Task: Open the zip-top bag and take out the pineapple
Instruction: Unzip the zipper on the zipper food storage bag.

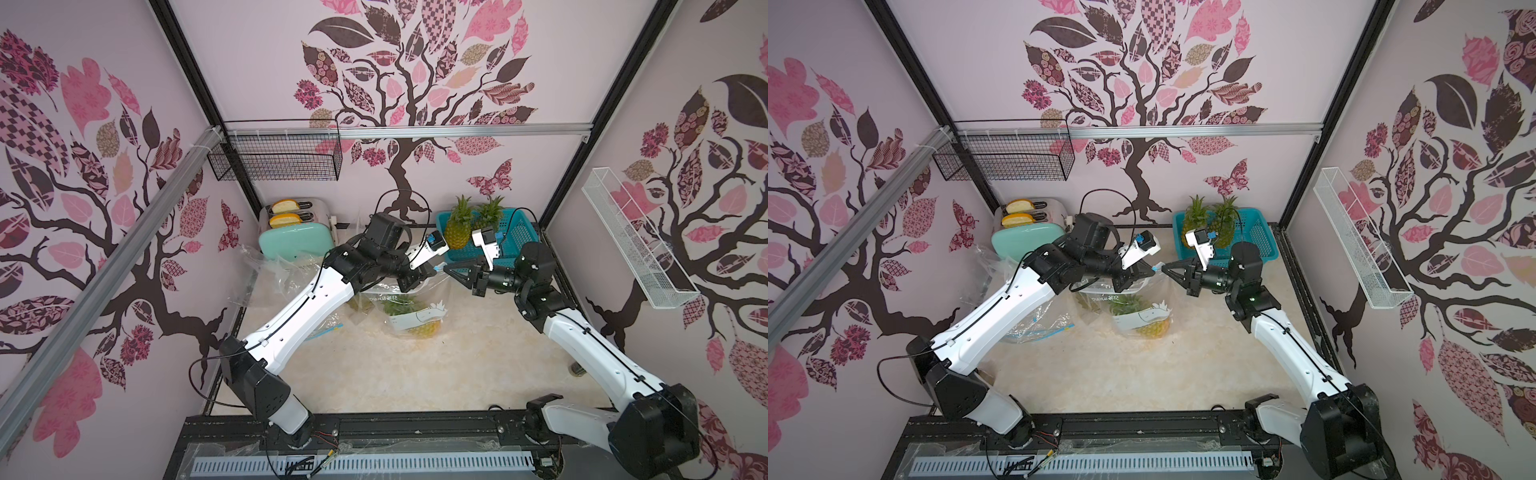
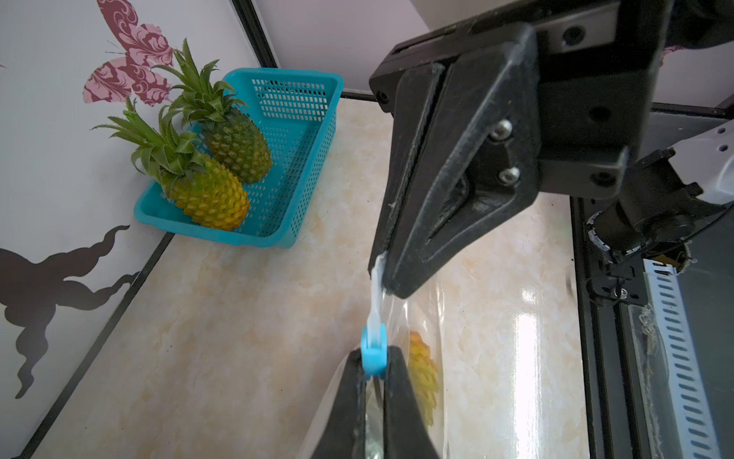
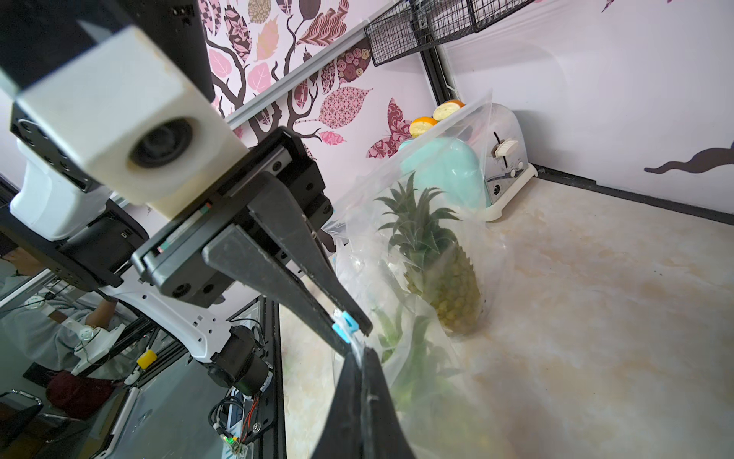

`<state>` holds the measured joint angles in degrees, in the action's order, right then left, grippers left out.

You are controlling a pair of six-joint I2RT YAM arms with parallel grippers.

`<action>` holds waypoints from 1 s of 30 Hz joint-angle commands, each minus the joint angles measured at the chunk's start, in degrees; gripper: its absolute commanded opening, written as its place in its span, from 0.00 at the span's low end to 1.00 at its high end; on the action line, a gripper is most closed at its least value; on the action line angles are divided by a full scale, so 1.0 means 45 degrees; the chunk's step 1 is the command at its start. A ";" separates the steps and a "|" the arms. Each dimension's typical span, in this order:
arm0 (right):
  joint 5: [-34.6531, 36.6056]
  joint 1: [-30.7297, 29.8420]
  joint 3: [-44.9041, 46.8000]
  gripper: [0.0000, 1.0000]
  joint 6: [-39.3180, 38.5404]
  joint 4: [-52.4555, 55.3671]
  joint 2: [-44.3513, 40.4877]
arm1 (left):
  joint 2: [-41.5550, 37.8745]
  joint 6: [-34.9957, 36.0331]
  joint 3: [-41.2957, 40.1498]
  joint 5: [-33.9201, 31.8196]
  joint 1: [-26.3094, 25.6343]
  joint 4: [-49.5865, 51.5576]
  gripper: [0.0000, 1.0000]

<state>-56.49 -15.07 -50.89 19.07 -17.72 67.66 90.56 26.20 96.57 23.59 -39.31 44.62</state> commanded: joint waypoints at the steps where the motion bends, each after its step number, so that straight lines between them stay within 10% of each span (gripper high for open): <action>1: 0.0261 0.0624 -0.0196 0.00 0.0401 -0.1424 -0.0603 | -0.0437 0.0056 -0.0323 -0.1166 0.0400 0.1738 0.00; 30: 0.0620 0.2417 0.0688 0.00 0.2432 -0.3562 -0.0985 | -0.2235 -0.0190 -0.0117 -0.3850 0.0413 0.3870 0.00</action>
<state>-57.45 -7.31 -46.50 28.77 -28.47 64.40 84.27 26.74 97.12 13.61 -39.29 54.30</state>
